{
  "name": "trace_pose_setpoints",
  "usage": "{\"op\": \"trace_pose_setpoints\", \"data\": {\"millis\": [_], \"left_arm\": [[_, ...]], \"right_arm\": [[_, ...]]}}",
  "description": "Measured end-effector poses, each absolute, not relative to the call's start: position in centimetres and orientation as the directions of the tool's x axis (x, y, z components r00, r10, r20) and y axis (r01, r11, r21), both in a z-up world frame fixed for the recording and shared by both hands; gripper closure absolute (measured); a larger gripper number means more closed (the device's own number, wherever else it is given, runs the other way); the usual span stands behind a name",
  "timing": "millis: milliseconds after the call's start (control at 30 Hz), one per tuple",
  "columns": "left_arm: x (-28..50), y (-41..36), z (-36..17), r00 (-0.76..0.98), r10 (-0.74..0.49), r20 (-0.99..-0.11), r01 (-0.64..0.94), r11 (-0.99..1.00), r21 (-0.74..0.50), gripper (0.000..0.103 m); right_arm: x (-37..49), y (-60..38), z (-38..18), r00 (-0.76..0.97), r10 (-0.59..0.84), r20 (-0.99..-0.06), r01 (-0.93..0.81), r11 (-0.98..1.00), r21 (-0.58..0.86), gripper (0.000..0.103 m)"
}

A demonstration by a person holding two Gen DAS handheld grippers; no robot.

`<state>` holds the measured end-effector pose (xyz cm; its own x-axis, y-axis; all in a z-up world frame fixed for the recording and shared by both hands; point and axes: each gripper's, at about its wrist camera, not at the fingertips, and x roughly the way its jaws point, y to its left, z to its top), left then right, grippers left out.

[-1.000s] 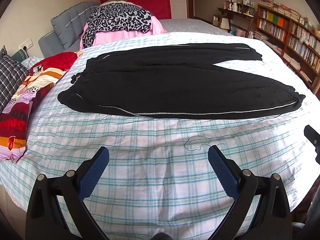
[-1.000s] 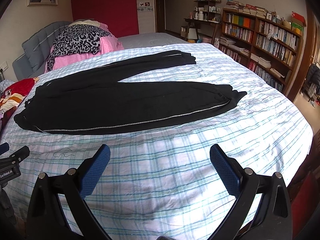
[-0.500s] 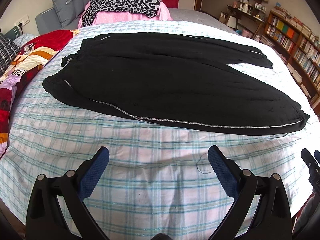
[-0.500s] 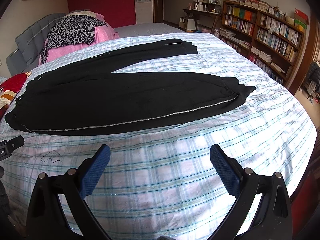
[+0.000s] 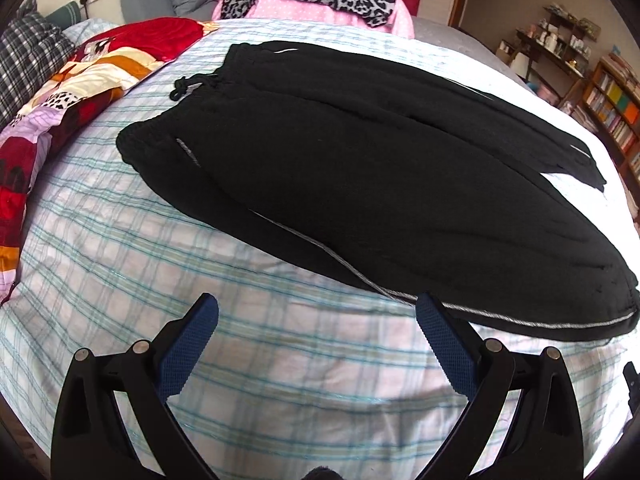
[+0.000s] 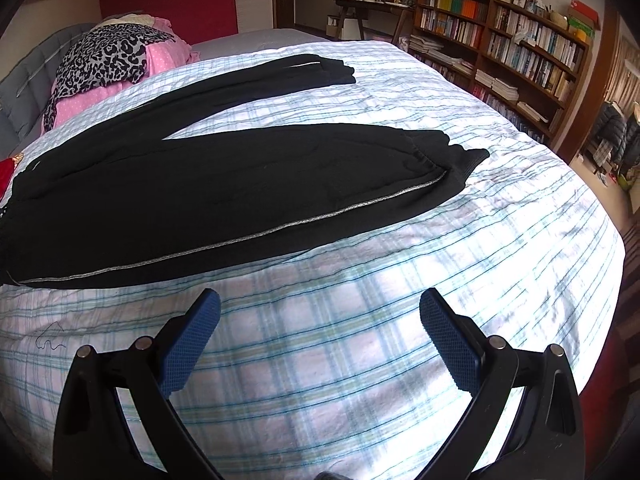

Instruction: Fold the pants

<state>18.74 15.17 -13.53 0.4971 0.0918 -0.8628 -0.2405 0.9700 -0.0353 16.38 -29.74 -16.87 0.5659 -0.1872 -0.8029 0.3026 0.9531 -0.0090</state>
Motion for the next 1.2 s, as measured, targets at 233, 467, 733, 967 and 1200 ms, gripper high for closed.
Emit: {"op": "trace_pose_setpoints", "data": {"millis": [233, 467, 733, 967, 1200], "left_arm": [[20.1, 20.6, -14.2, 0.491, 0.162, -0.856, -0.359, 0.933, -0.029, 0.005], [21.3, 24.5, -15.3, 0.454, 0.177, -0.873, -0.43, 0.902, -0.041, 0.005], [23.0, 27.6, -15.8, 0.458, 0.125, -0.88, -0.481, 0.867, -0.127, 0.005], [24.3, 30.1, -15.7, 0.522, 0.055, -0.851, -0.507, 0.822, -0.258, 0.005], [24.7, 31.1, -15.5, 0.533, 0.055, -0.845, -0.546, 0.785, -0.293, 0.039]], "right_arm": [[18.4, -34.2, -17.4, 0.534, -0.254, -0.807, 0.399, 0.917, -0.025, 0.002], [20.9, -38.1, -18.2, 0.5, -0.337, -0.798, 0.467, 0.881, -0.08, 0.002], [22.6, -39.0, -19.2, 0.489, -0.349, -0.799, 0.467, 0.879, -0.098, 0.002], [23.0, -38.4, -19.6, 0.479, -0.33, -0.814, 0.455, 0.886, -0.091, 0.002], [23.2, -39.7, -19.8, 0.464, -0.307, -0.831, 0.501, 0.865, -0.04, 0.002]]}}
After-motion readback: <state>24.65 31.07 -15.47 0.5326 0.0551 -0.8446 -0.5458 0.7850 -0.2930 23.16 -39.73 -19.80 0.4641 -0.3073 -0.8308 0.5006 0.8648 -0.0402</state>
